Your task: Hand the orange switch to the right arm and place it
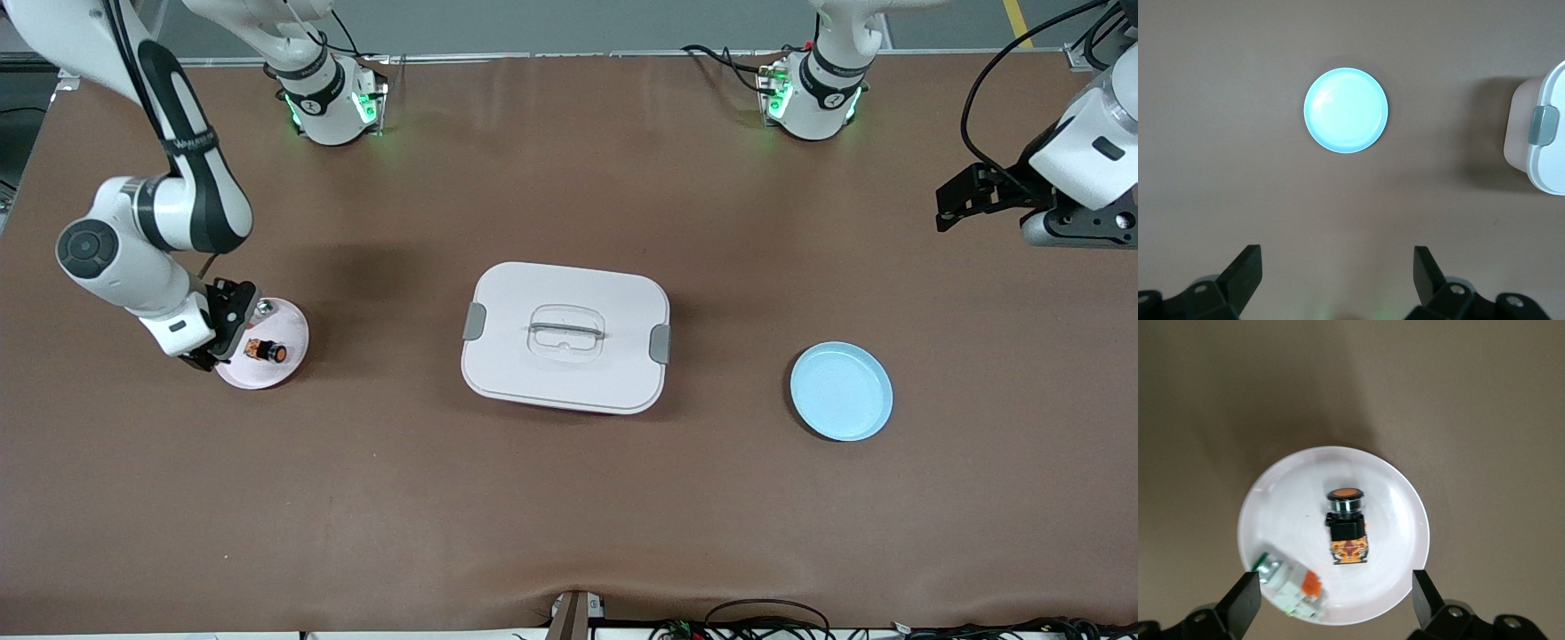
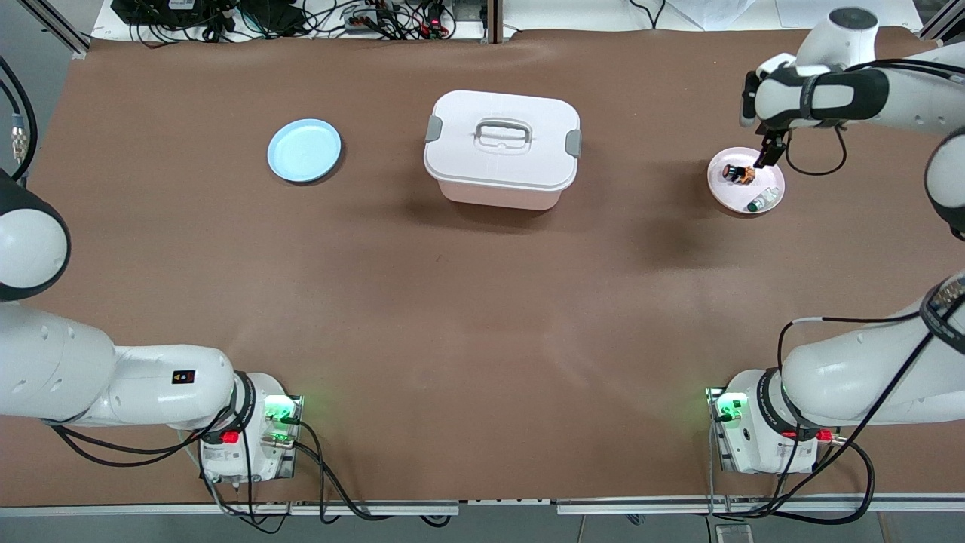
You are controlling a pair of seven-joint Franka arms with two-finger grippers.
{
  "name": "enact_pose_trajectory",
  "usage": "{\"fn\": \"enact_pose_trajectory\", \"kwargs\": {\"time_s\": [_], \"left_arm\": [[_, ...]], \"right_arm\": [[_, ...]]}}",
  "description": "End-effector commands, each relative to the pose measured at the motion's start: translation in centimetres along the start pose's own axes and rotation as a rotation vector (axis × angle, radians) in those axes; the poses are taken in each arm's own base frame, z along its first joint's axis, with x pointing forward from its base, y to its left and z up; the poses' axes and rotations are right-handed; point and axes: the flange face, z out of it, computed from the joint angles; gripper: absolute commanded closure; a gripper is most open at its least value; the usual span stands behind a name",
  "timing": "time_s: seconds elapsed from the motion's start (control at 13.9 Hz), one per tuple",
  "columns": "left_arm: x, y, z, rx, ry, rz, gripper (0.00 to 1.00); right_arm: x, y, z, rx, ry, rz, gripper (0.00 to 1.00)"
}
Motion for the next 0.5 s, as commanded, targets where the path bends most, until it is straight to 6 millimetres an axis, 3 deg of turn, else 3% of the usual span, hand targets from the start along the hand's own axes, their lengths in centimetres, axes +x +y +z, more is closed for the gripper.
{"fn": "enact_pose_trajectory", "kwargs": {"time_s": [0.0,0.43], "left_arm": [[-0.7,-0.2,-0.4,-0.008,0.018,0.025,0.00],[-0.7,-0.3,-0.3,-0.001,0.015,0.034,0.00]], "right_arm": [[0.8,-2.4,-4.9,0.010,-0.012,0.106,0.00],[1.6,-5.4,-11.9,0.061,-0.057,0.505,0.00]]}}
